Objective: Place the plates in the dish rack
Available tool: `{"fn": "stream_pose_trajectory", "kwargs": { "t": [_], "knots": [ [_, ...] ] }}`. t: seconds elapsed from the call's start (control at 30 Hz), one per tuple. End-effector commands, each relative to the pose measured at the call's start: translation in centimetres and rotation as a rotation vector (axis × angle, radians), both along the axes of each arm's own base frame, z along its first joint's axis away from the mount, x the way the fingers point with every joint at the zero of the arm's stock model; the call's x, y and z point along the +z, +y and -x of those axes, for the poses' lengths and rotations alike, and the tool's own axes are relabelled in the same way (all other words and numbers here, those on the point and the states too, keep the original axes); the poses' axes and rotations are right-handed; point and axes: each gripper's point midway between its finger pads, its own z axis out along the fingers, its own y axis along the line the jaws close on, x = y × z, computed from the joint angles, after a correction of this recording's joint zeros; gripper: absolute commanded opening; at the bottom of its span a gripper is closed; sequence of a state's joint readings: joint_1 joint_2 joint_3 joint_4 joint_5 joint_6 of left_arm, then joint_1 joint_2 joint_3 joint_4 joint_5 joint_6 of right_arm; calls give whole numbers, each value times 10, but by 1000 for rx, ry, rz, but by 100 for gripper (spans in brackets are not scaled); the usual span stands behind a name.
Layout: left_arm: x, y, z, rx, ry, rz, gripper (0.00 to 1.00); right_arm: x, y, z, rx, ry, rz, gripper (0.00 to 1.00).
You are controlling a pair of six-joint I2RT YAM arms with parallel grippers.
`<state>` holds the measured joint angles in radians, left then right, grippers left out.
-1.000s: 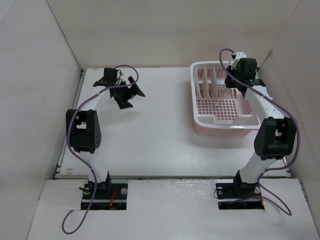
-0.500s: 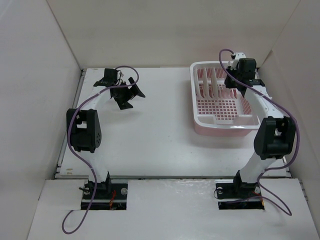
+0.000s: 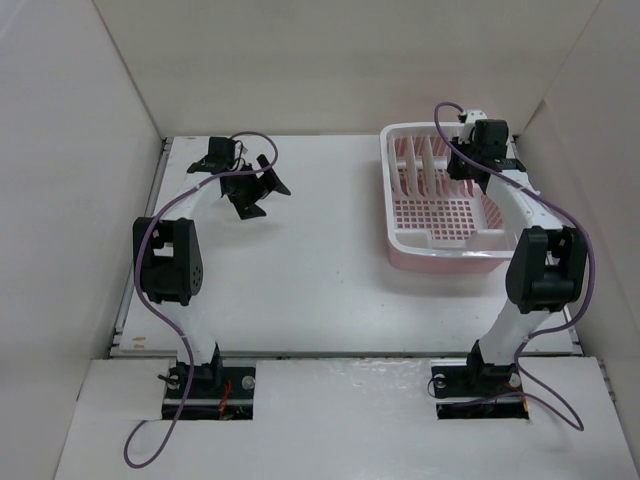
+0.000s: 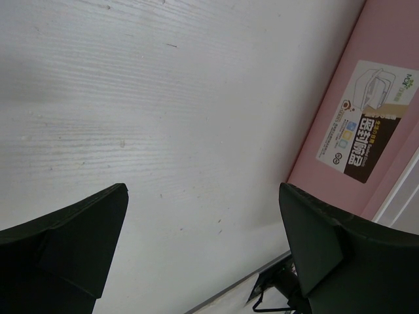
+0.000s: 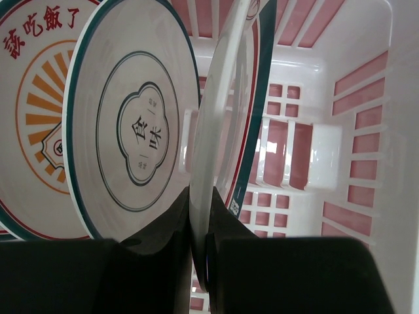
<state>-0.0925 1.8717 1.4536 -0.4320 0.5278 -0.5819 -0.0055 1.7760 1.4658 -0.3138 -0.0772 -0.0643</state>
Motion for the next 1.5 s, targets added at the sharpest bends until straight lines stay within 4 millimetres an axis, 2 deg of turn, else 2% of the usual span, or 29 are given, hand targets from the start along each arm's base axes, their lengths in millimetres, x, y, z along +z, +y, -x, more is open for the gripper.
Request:
{"fn": "stream_pose_trajectory", "kwargs": {
  "t": [0.0,0.23,0.4,0.67,0.8,0.97,1.1,1.13,1.17,1.23,1.37,1.43,1.47],
  "knots": [
    [17,-4,-5,-32,-51,9,99,17,-8,-8,-20,-45,23,2],
    [14,-6,-4,-38,-41,16,99,17,-11,-8,-36,-44,35,10],
    [14,-6,-4,-38,-41,16,99,17,-20,-8,-57,-44,54,10],
    [14,-7,-3,-43,-40,24,99,12,-21,-8,-64,-35,59,7],
    [16,-8,-4,-48,-49,32,99,17,-29,-7,-72,-44,80,7],
    [12,-8,-5,-48,-40,31,99,17,-29,-7,-66,-44,89,12],
    [13,-10,-4,-53,-39,39,99,9,-28,-5,-52,-17,92,13],
    [13,-10,-4,-53,-39,39,99,13,-28,-7,-52,-26,92,16],
    [13,-10,-4,-53,-39,39,99,9,-28,-7,-52,-17,92,18],
    [13,-10,-4,-53,-39,39,99,9,-29,-7,-59,-17,97,26],
    [13,-10,-4,-53,-39,39,99,9,-29,-7,-59,-17,97,34],
    [13,-10,-4,-53,-39,39,99,9,-29,-7,-59,-17,97,34],
    [13,-10,-4,-53,-39,39,99,4,-29,-8,-59,-8,97,39]
  ]
}}
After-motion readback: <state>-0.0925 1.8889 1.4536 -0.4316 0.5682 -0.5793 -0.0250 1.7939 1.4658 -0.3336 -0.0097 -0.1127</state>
